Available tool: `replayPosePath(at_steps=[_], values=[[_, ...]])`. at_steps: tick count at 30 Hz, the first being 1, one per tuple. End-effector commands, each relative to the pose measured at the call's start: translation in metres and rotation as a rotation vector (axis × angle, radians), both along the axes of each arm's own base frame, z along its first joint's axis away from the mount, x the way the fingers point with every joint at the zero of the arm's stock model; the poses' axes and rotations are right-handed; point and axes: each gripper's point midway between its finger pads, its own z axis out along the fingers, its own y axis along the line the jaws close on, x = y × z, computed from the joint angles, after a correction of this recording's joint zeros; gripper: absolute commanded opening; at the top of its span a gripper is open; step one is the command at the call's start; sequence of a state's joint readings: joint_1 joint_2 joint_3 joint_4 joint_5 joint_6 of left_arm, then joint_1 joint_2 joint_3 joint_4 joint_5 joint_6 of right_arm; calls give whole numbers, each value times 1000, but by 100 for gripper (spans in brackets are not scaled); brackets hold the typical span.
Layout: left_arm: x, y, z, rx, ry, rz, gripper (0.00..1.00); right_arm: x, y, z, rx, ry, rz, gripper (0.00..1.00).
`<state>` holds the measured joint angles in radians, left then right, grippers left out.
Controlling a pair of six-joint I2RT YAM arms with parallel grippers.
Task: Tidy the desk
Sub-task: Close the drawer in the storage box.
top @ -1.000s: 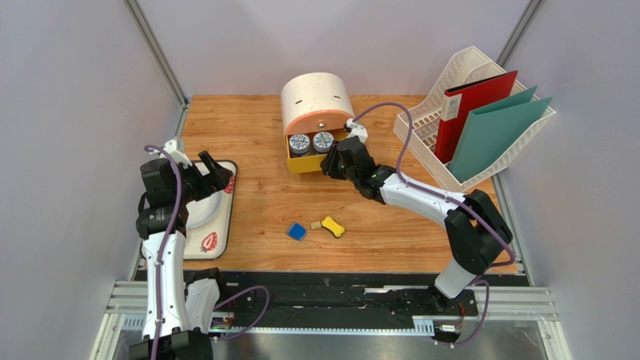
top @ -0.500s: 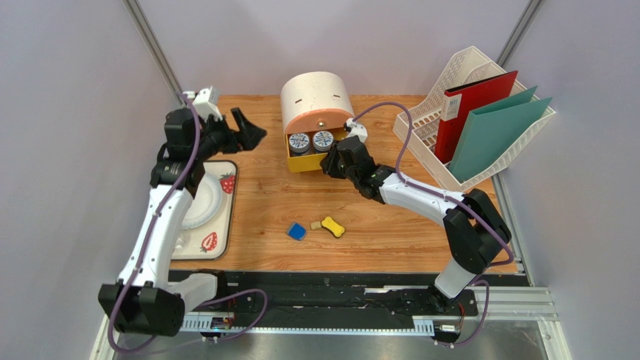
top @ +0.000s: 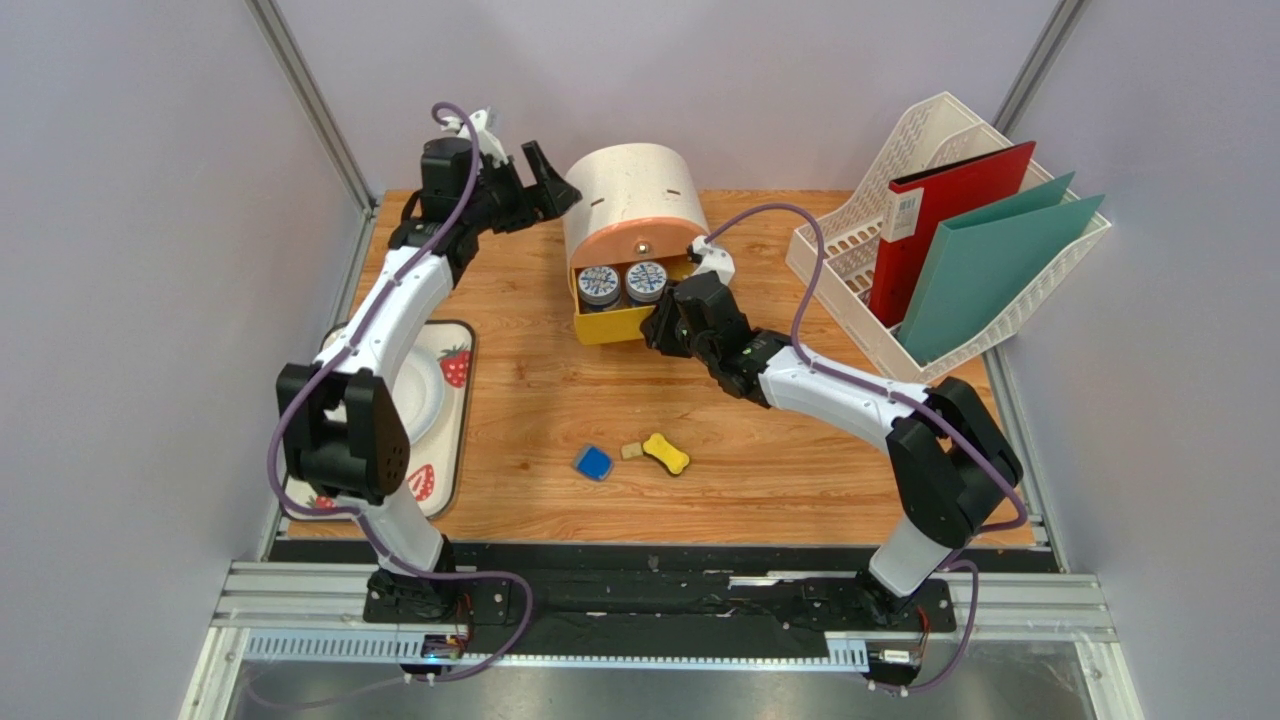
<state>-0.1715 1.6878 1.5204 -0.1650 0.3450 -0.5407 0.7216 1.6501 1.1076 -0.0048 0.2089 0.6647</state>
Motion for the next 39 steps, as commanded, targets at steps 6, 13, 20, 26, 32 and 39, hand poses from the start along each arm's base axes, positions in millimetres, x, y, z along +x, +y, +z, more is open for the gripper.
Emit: replayPosePath(at_steps=[6,13,20,26,32,39], values=[[35,-19,9,13,-32,-11,97,24,-2,20,34,-89,-49,24],[38,-27,-21,71,17,-15,95,27,-5,23,34,-93,-54,25],[34,-38,-51,117,80,-32,92,29,-6,25,29,-99,-55,25],[26,-40,-62,133,103,-54,87,37,-8,33,27,-119,-64,25],[11,-43,-71,143,112,-87,82,61,-12,46,47,-163,-96,25],[7,-44,-72,148,108,-112,80,80,-7,53,63,-207,-99,25]])
